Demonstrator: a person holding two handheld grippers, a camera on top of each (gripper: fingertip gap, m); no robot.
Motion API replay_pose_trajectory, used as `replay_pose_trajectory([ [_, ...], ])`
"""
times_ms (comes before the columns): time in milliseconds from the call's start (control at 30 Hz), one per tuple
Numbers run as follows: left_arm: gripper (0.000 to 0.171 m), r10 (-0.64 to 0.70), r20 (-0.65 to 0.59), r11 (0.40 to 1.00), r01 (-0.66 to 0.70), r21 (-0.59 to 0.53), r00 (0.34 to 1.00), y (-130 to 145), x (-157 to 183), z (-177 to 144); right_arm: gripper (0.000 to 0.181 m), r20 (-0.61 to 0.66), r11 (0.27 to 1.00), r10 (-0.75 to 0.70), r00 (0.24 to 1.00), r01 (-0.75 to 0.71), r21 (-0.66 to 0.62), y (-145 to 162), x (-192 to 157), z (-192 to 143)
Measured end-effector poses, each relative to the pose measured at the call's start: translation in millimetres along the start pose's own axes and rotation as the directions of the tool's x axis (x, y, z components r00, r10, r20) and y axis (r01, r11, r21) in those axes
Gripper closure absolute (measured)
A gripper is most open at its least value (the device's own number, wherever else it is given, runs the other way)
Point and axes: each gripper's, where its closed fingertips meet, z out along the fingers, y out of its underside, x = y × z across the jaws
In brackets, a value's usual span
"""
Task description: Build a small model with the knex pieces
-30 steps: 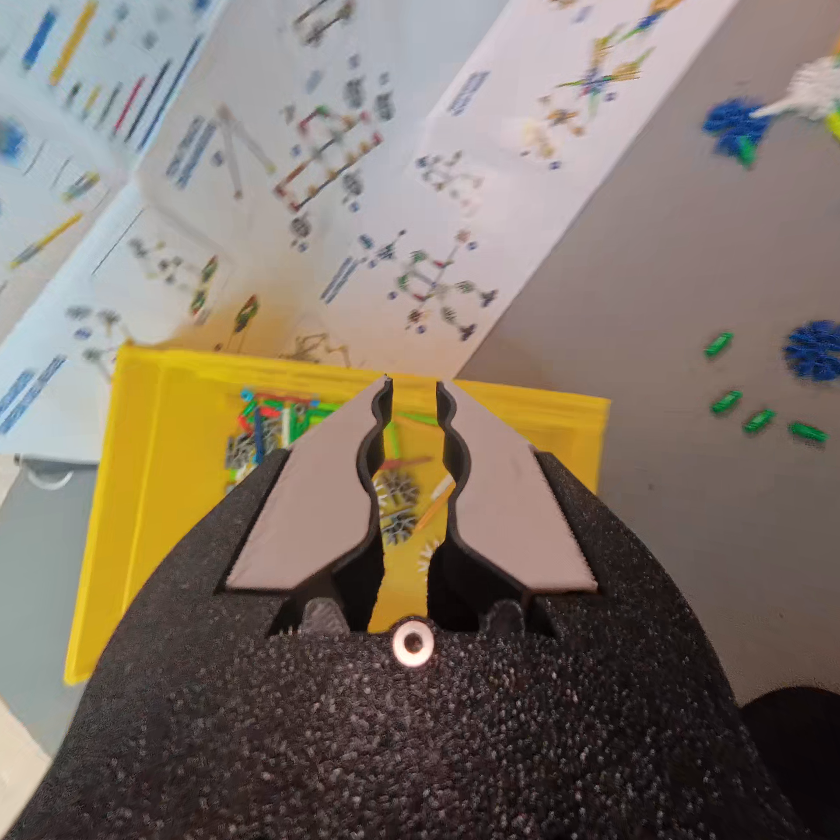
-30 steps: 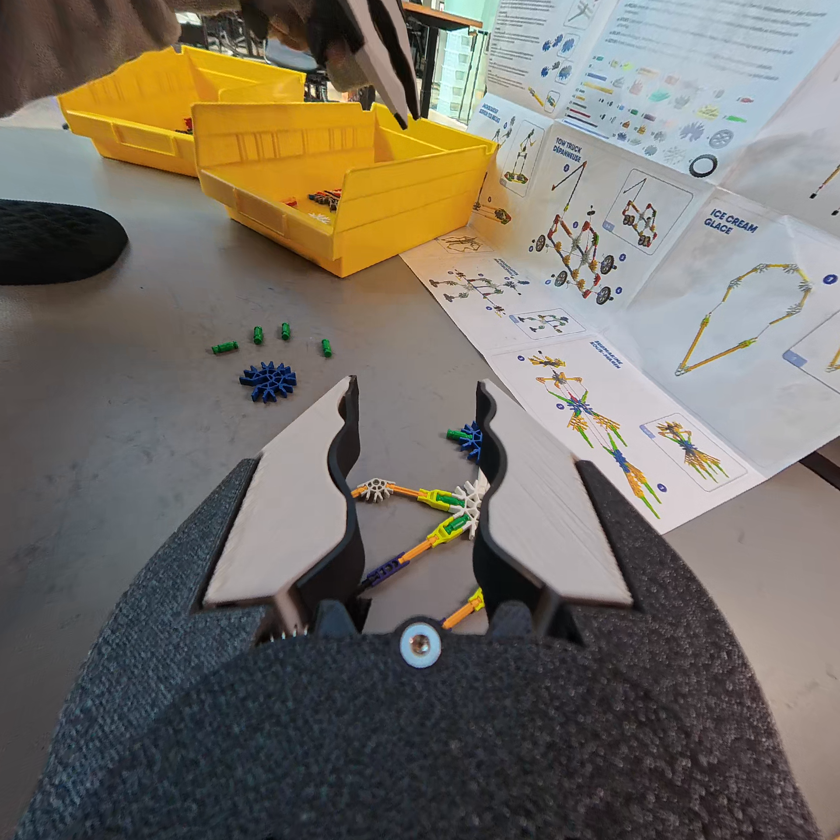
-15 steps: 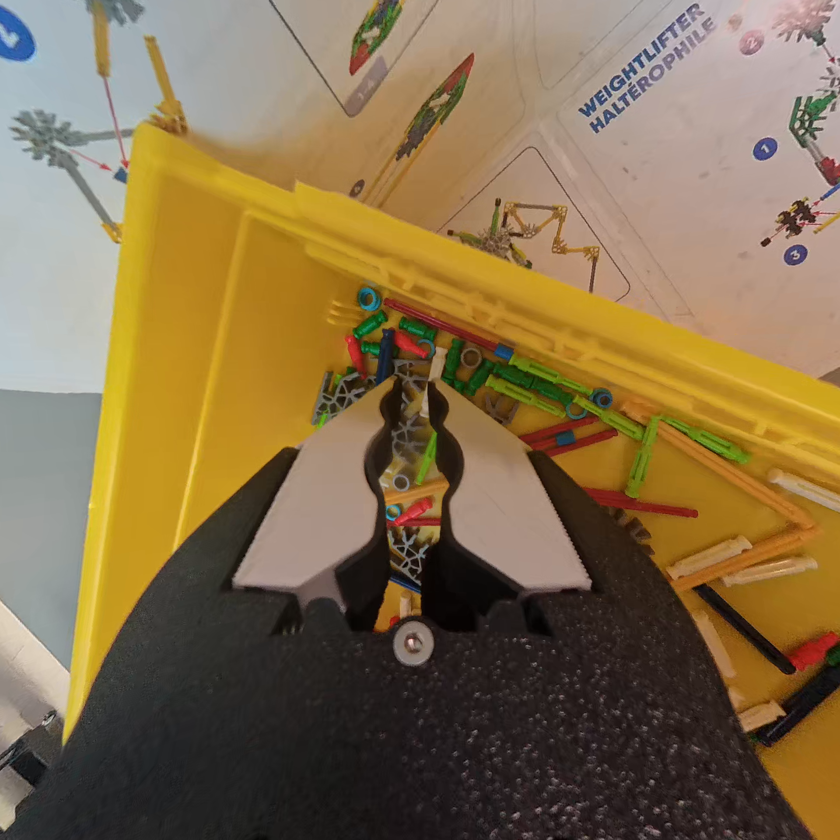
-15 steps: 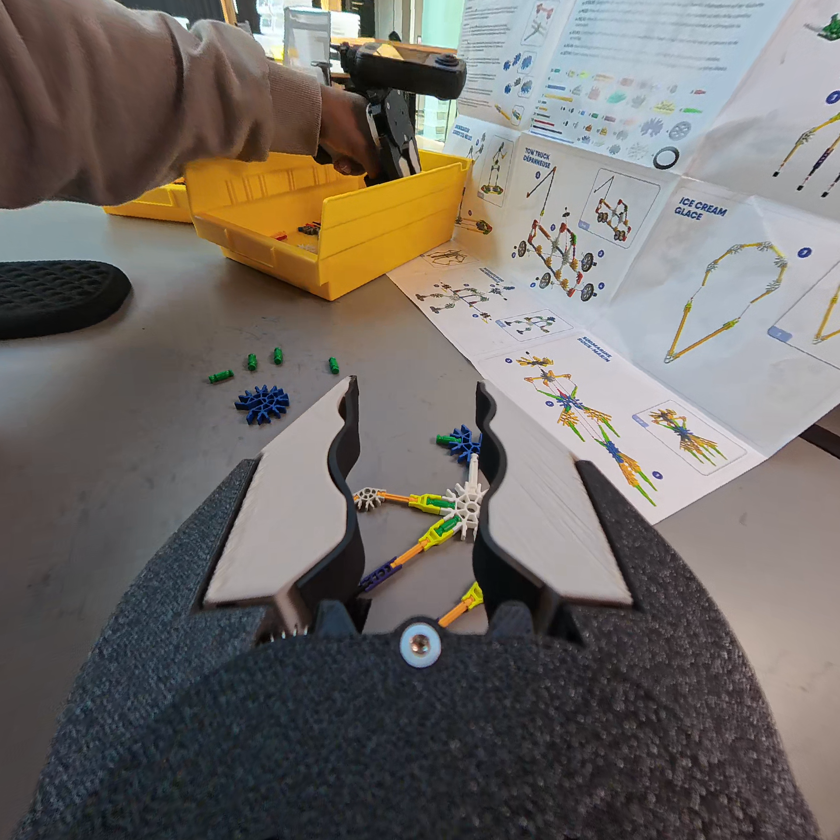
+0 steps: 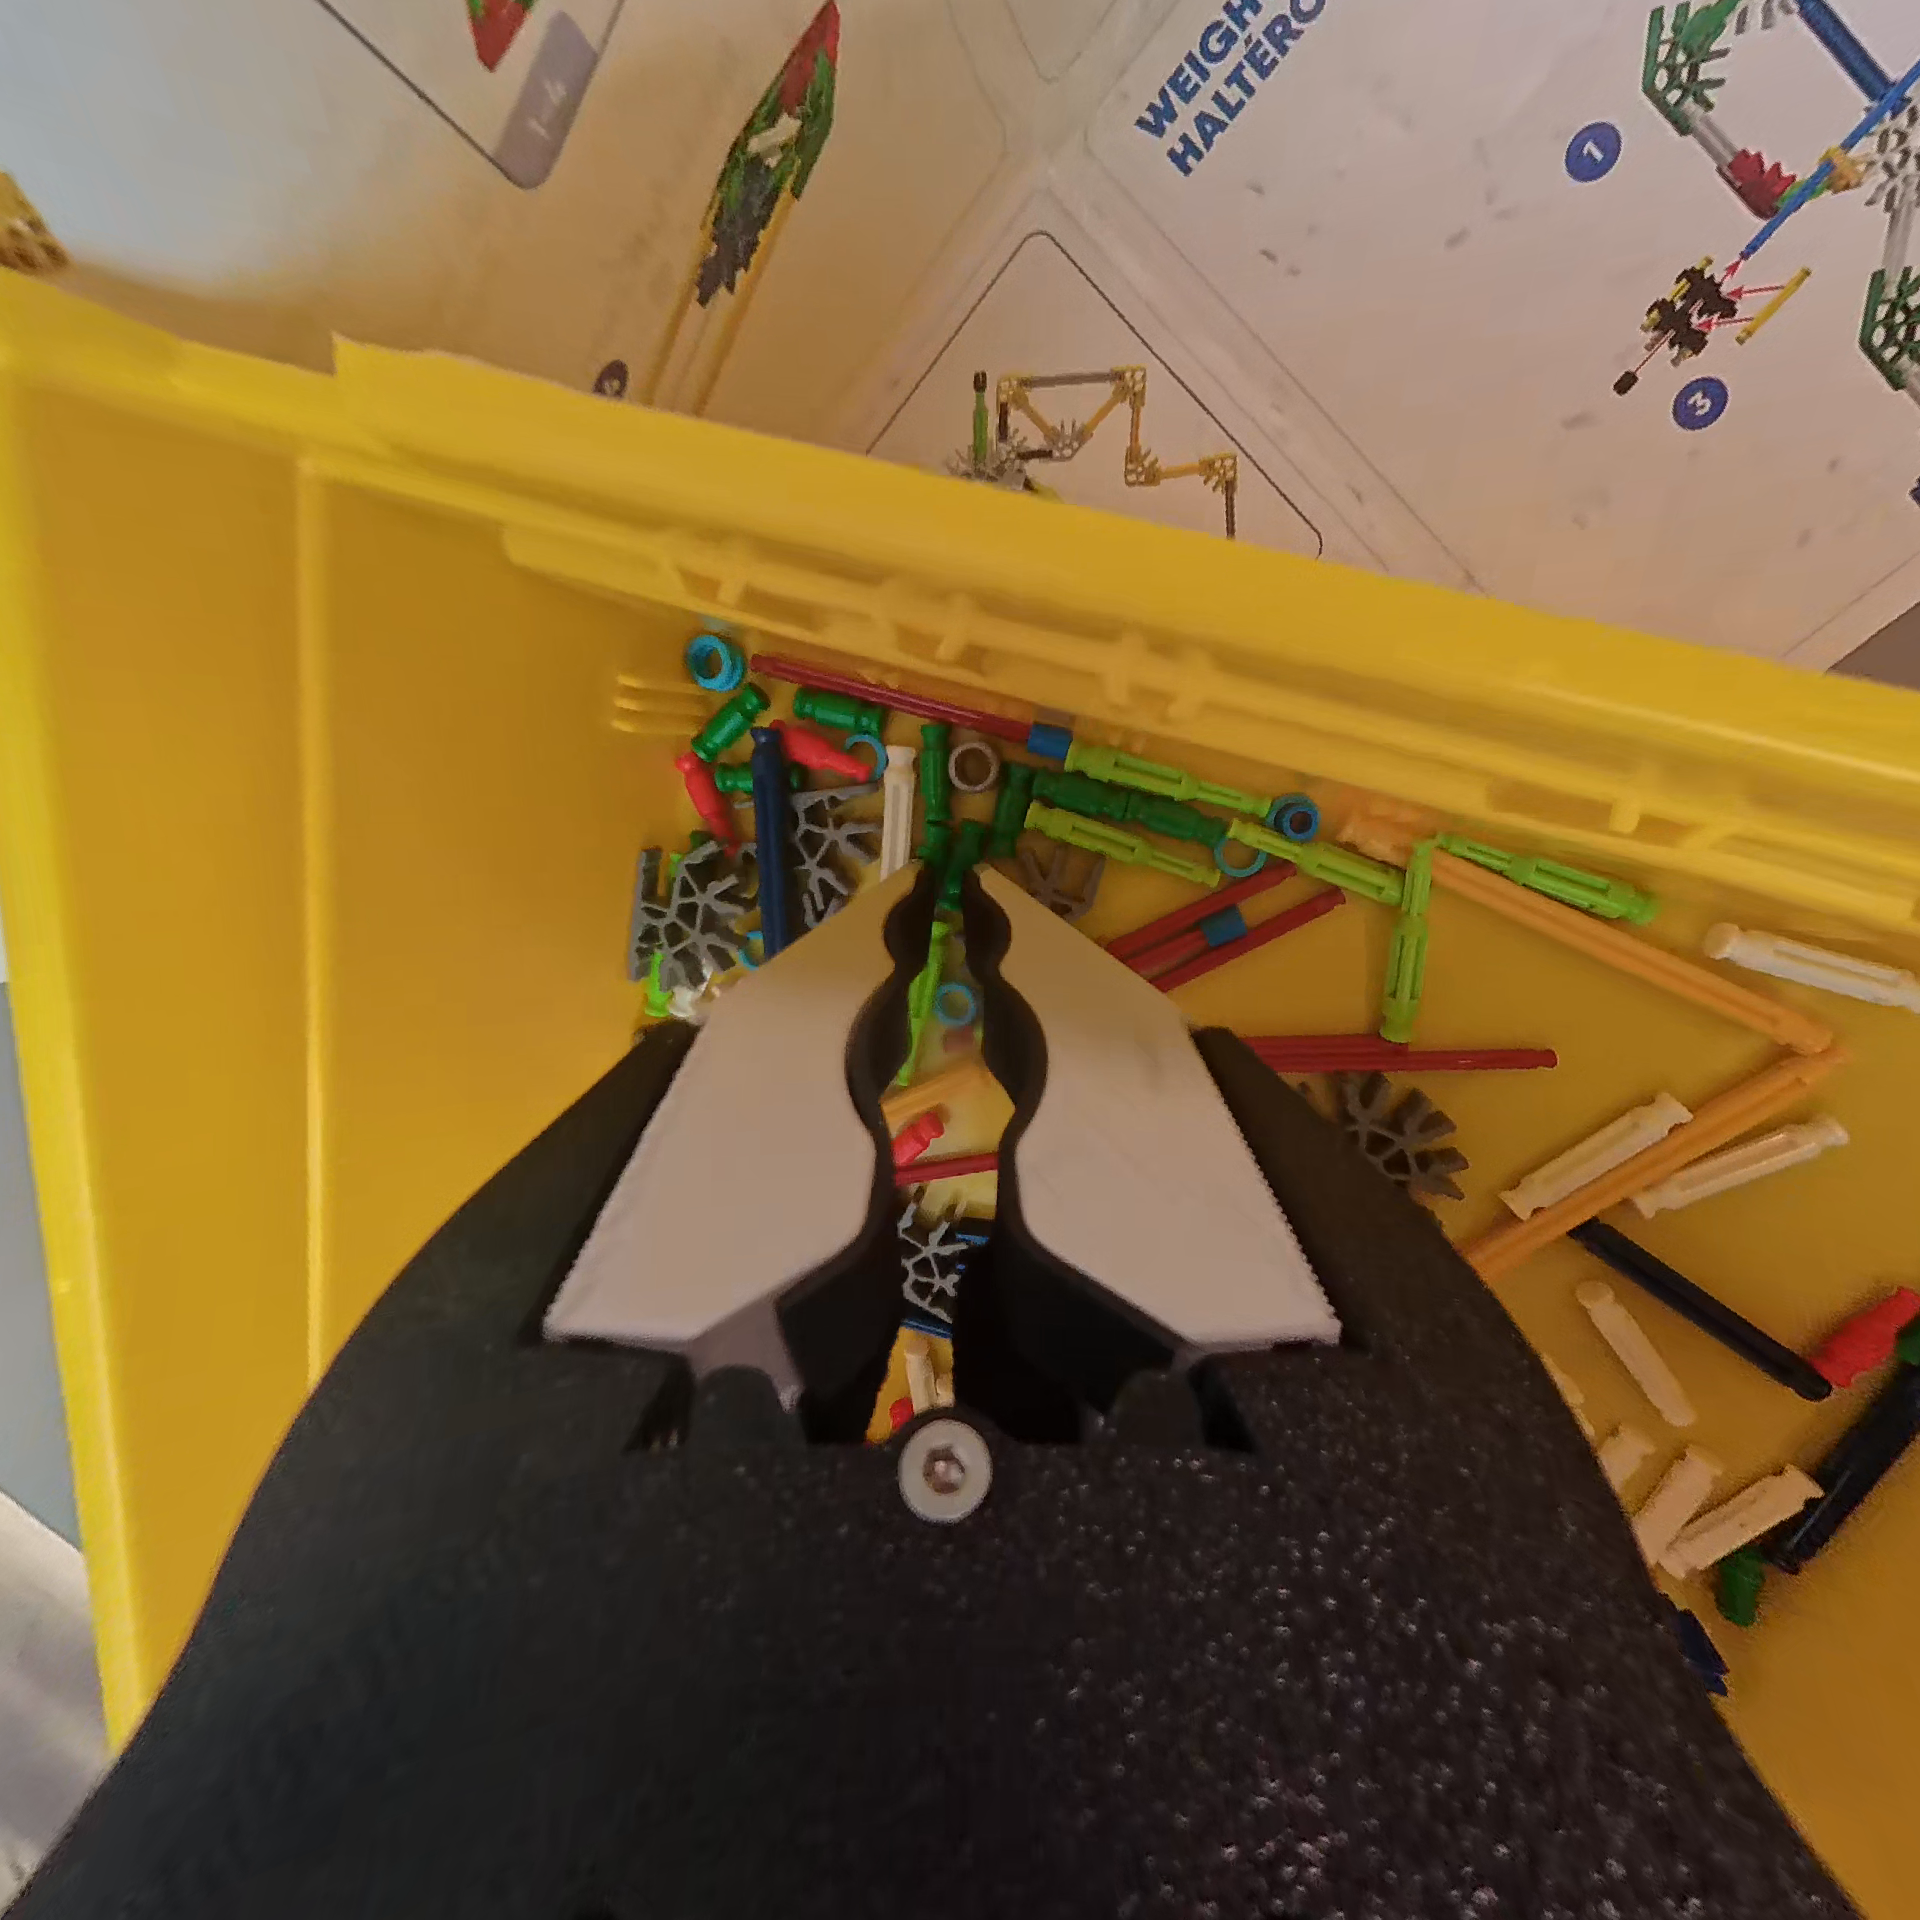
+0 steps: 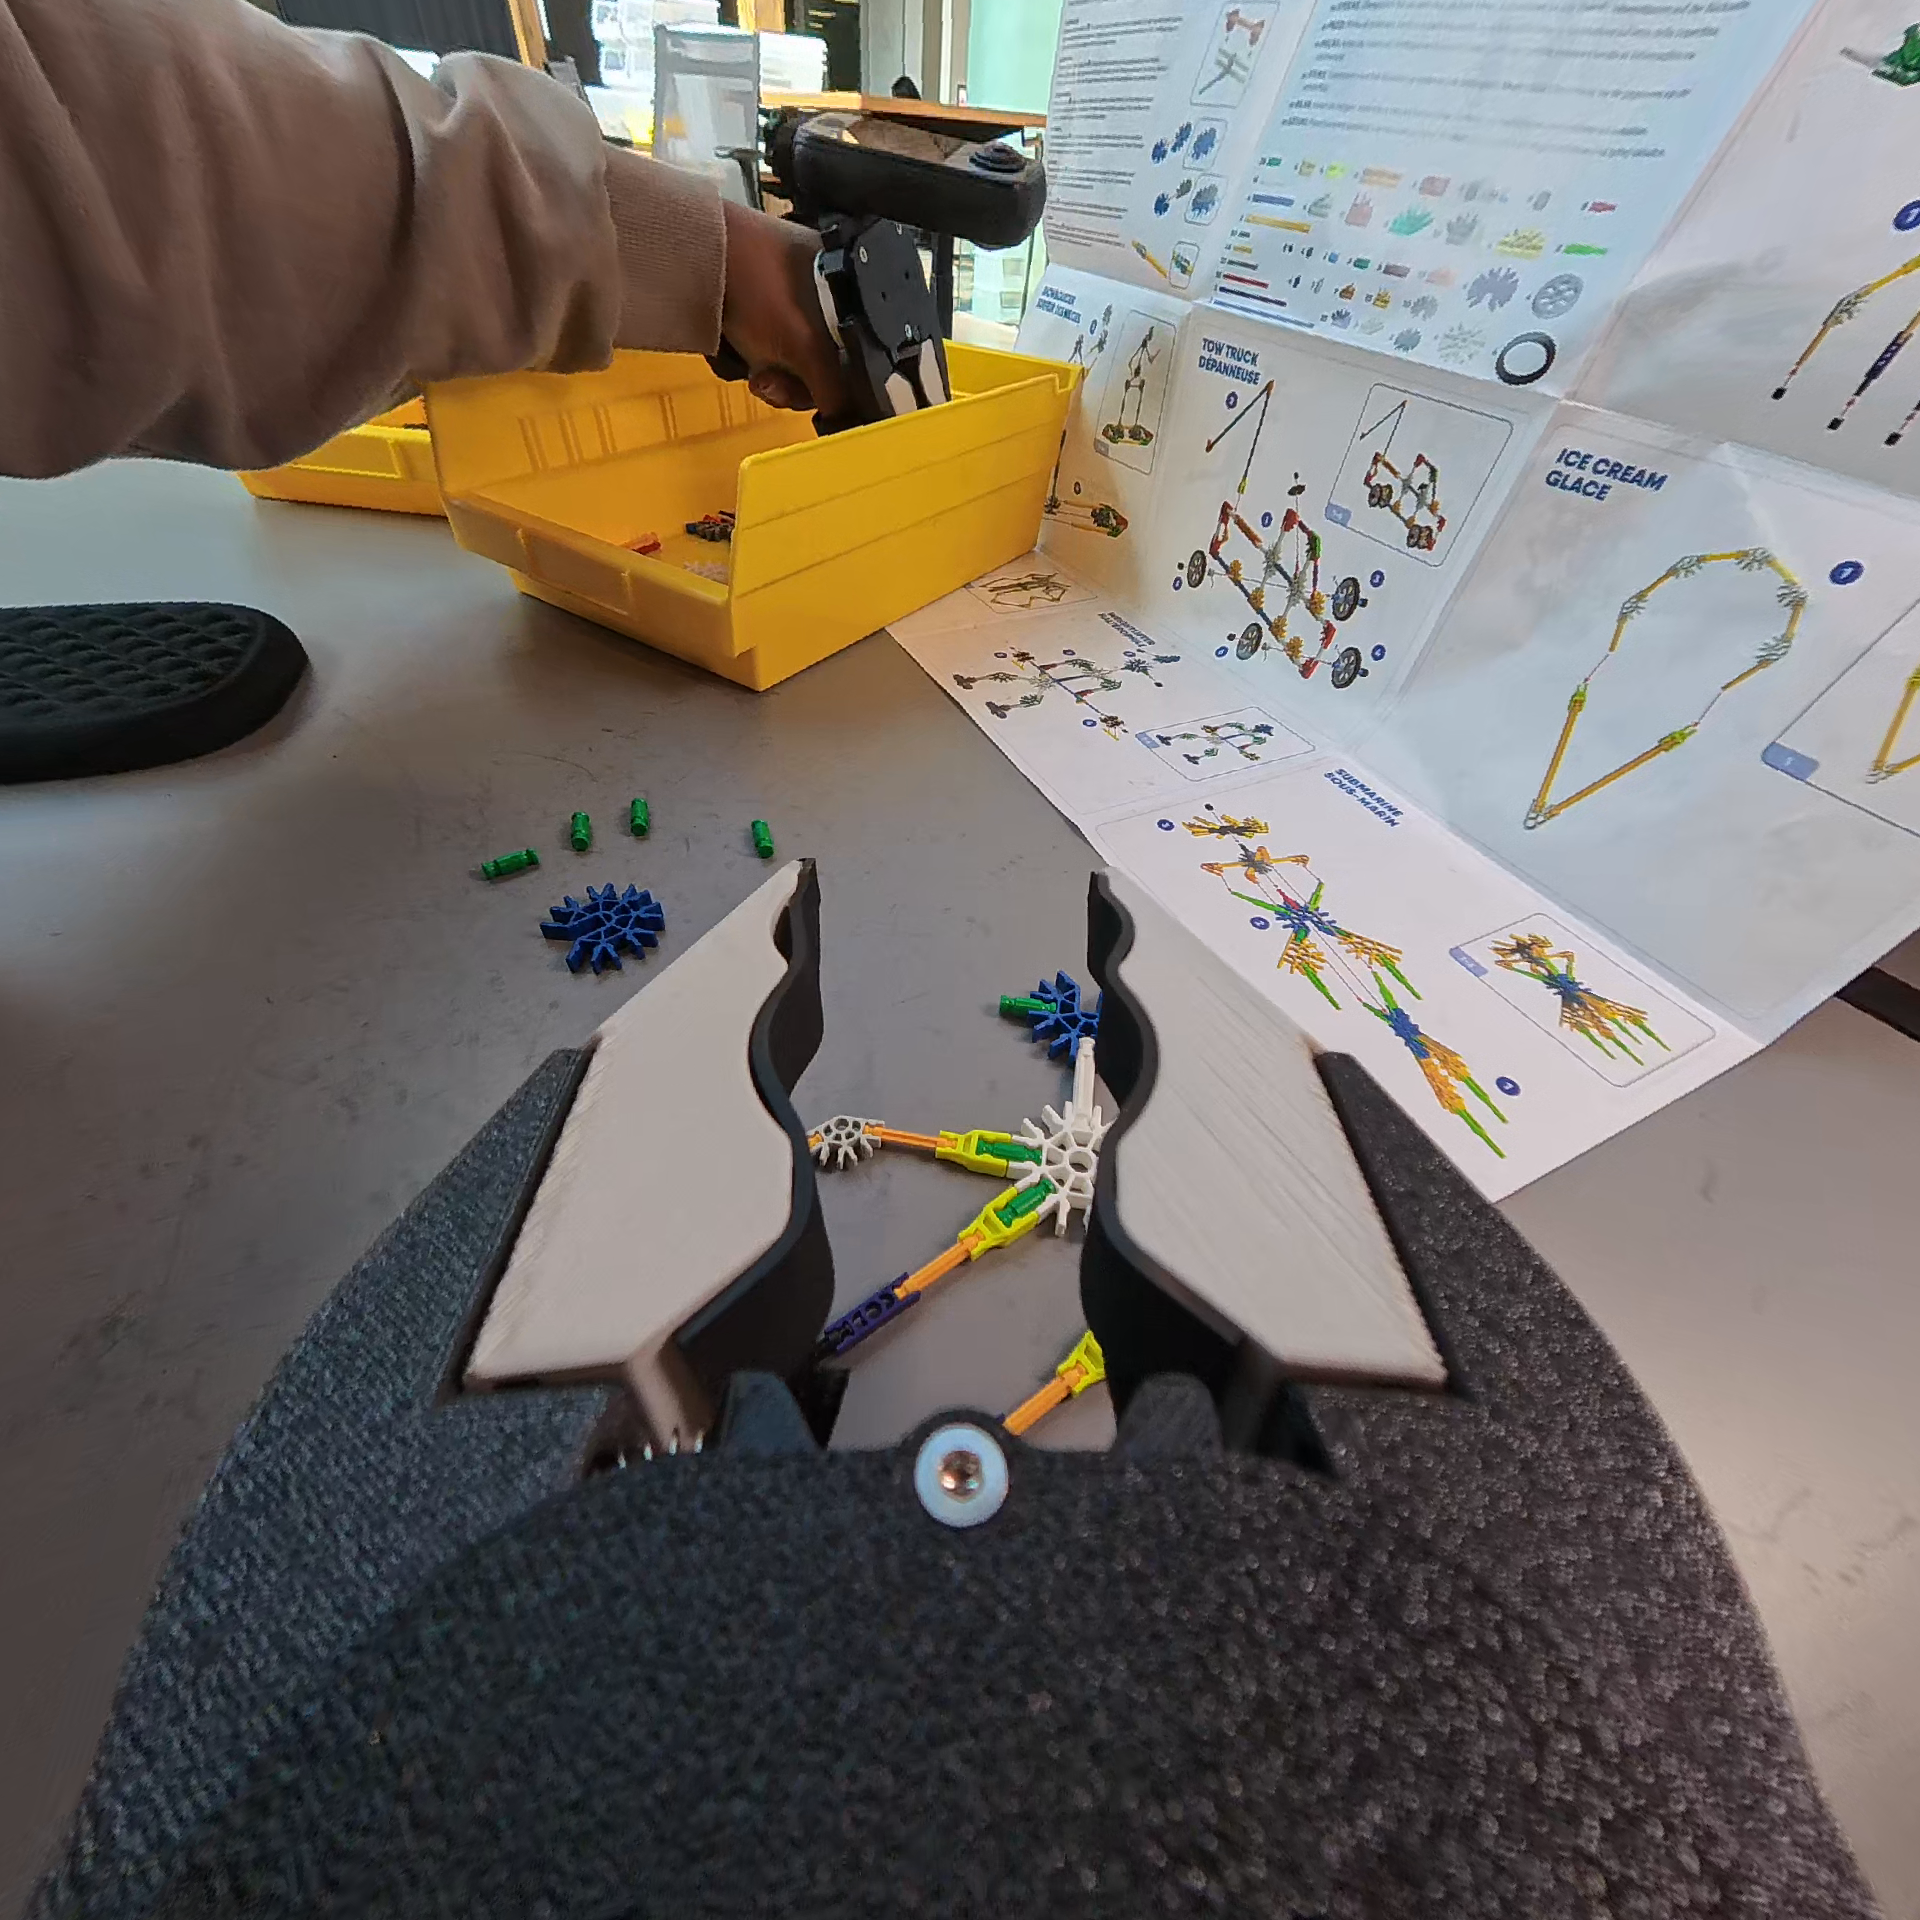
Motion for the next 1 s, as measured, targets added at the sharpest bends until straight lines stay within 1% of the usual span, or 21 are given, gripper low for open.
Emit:
replay_pose_trajectory([
  [200, 0.171, -0.014, -0.049, 1.0, 0.015, 0.004, 0.999, -0.1, 2.2, 0.5, 0.131, 0.0, 1.0, 0.003, 1.0, -0.003, 0.0, -0.1, 0.3, -0.1],
  [300, 0.169, -0.033, -0.125, 0.999, 0.034, 0.005, 0.992, -0.2, 5.5, -0.1, 0.131, -0.002, 1.0, 0.005, 1.0, -0.005, 0.004, -0.6, 0.9, -0.6],
  [333, 0.166, -0.032, -0.158, 0.999, 0.032, 0.0, 0.987, 0.6, 8.2, -0.9, 0.131, -0.002, 1.0, 0.008, 1.0, -0.008, 0.005, -0.7, 1.2, -0.8],
  [400, 0.166, -0.026, -0.193, 1.0, 0.023, -0.017, 0.981, 3.5, 10.5, -2.0, 0.131, -0.002, 1.0, 0.013, 1.0, -0.013, 0.008, -1.1, 1.9, -1.2],
  [633, 0.168, 0.003, -0.204, 0.999, -0.01, -0.037, 0.979, 4.0, 13.4, -3.0, 0.131, 0.002, 1.0, 0.018, 1.0, -0.018, 0.009, -1.2, 2.0, -1.1],
  [800, 0.165, -0.032, -0.232, 0.998, 0.02, -0.052, 0.972, -0.5, 16.9, -2.5, 0.131, -0.001, 0.999, 0.028, 1.0, -0.028, 0.015, -1.9, 3.7, -1.7],
  [1000, 0.16, -0.047, -0.236, 0.998, 0.037, -0.046, 0.971, -5.4, 15.8, -2.6, 0.131, 0.001, 0.999, 0.036, 0.999, -0.036, 0.018, -2.4, 4.4, -2.1],
])
